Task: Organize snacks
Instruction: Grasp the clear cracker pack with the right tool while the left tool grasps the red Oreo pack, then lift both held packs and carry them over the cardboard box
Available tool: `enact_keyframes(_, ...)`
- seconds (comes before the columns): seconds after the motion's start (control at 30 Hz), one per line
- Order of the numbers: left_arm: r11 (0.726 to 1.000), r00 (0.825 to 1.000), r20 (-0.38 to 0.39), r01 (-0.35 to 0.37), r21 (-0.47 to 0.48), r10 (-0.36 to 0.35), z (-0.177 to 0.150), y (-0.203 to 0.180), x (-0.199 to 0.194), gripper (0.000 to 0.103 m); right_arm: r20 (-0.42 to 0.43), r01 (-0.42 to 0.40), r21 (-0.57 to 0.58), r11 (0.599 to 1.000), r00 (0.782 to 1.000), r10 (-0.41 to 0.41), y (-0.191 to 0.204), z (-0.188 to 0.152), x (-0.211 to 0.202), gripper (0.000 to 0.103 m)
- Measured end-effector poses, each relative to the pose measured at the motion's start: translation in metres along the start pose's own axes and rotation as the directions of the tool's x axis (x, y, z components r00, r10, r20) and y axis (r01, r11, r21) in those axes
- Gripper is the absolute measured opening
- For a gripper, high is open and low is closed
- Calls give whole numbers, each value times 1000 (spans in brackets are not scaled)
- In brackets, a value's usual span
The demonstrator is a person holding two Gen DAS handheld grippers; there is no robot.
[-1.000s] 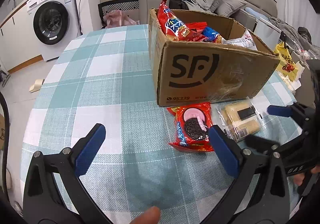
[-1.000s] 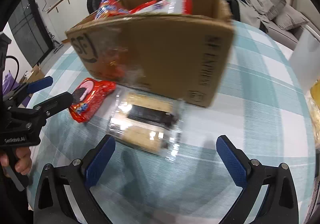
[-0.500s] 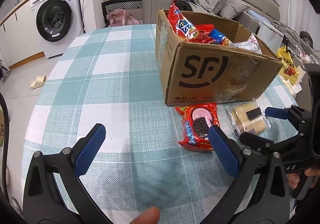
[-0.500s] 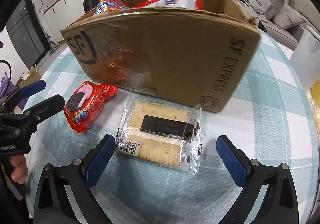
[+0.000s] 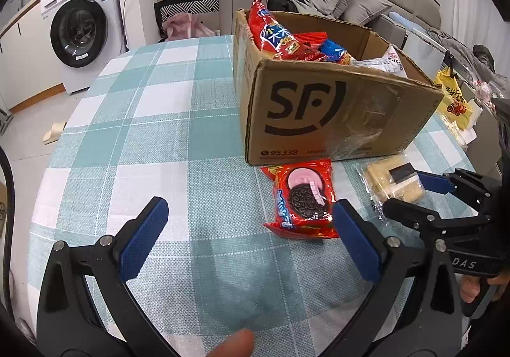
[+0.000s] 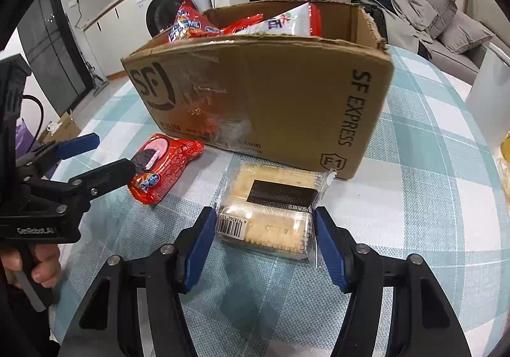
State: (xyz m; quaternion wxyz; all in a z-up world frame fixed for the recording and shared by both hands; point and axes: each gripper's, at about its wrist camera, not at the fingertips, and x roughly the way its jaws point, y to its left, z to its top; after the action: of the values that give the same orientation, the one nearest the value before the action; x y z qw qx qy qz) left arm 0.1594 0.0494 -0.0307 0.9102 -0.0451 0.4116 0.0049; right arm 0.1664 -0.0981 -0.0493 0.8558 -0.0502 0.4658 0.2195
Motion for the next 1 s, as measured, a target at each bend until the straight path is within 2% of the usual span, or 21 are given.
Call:
enact_keyframes(0.2,1000,1000,-13,12,17,-11,-2,-9,5,102,26,-43,32,999,999,42,-9,-8,-13,63)
enact_keyframes(0.47,1000,999,-33,3,25,-2,0,-17,19,102,49,-48,41,998,998,46,-15,-12,-23,63)
enact_keyframes(0.53,1000,999,-53,-1,28,2,0,-19,25,92,51,-47,46,998,998,45,-18,-12,-25,63)
enact_keyframes(0.57,1000,998,-59,5,30,-3,0,-19,26,84,53,-48,48,998,998,45,-18,-12,-25,63)
enact_keyframes(0.63,999,996,-77,42,34,-39,0,-21,29,74,55,-49,50,998,997,47,-20,-12,-26,63)
enact_keyframes(0.7,996,995,-75,76,40,-73,-2,-23,27,51,56,-48,49,998,997,46,-20,-12,-26,63)
enact_keyframes(0.77,995,994,-65,89,54,-86,-3,-26,23,42,58,-48,51,998,997,45,-20,-11,-27,63)
enact_keyframes(0.87,991,992,-52,120,63,-116,-5,-28,18,41,65,-49,48,998,997,46,-17,-10,-27,63)
enact_keyframes(1.0,991,992,-41,123,58,-121,-5,-28,12,41,72,-48,44,998,996,45,-15,-10,-32,63)
